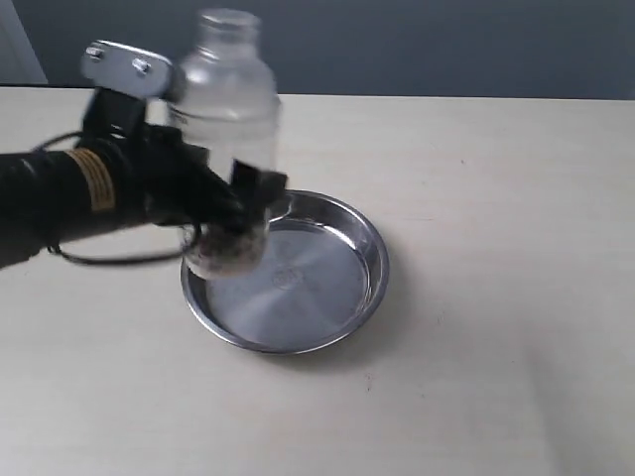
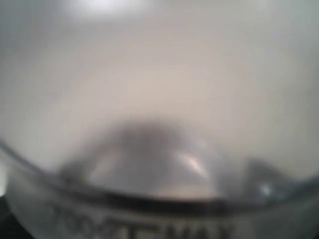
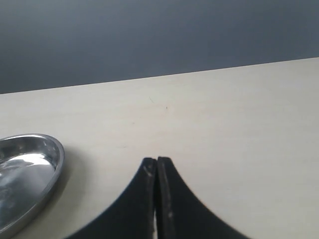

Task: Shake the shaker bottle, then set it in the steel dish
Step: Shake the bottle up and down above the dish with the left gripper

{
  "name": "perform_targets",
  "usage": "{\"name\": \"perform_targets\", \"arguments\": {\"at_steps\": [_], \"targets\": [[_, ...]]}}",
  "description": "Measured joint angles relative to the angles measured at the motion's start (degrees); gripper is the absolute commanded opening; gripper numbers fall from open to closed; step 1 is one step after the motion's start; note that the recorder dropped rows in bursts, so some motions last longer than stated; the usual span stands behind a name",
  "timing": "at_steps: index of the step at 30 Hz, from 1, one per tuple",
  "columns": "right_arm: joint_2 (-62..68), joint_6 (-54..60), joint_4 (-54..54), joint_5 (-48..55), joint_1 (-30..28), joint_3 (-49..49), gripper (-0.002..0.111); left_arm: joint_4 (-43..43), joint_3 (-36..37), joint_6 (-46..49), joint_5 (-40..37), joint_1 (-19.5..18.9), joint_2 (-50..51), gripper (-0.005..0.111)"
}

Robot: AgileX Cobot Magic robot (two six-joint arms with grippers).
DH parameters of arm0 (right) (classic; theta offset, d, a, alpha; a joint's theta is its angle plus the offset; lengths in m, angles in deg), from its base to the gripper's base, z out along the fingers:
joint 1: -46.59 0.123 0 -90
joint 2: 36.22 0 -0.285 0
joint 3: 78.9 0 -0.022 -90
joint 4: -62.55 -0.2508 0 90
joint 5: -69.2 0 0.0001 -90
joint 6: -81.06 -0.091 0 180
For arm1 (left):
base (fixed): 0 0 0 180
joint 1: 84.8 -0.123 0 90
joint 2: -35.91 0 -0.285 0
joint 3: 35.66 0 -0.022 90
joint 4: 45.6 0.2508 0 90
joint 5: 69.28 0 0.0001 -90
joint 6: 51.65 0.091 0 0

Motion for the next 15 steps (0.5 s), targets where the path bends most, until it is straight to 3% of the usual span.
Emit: {"name": "perform_targets", "arguments": {"at_steps": [2, 5, 9, 15], "targets": [[0.0, 0.0, 0.12, 0.0, 0.0, 0.0, -0.001, -1.59, -0.22, -1.43, -1.06, -0.93, 0.01, 0.0], [0.0, 0.0, 0.12, 0.11, 0.0, 0.0, -0.001, 12.63, -0.11, -2.44, -4.77, 5.18, -1.35, 0.0], [0.0, 0.0, 0.12, 0.11, 0.0, 0.0, -0.001, 10.07, 0.02, -12.88, -2.55, -1.61, -0.64, 0.0], [0.0, 0.0, 0.12, 0.11, 0.0, 0.0, -0.001, 19.89, 0.42, -15.77, 1.15, 2.0, -0.59, 0.0]]}}
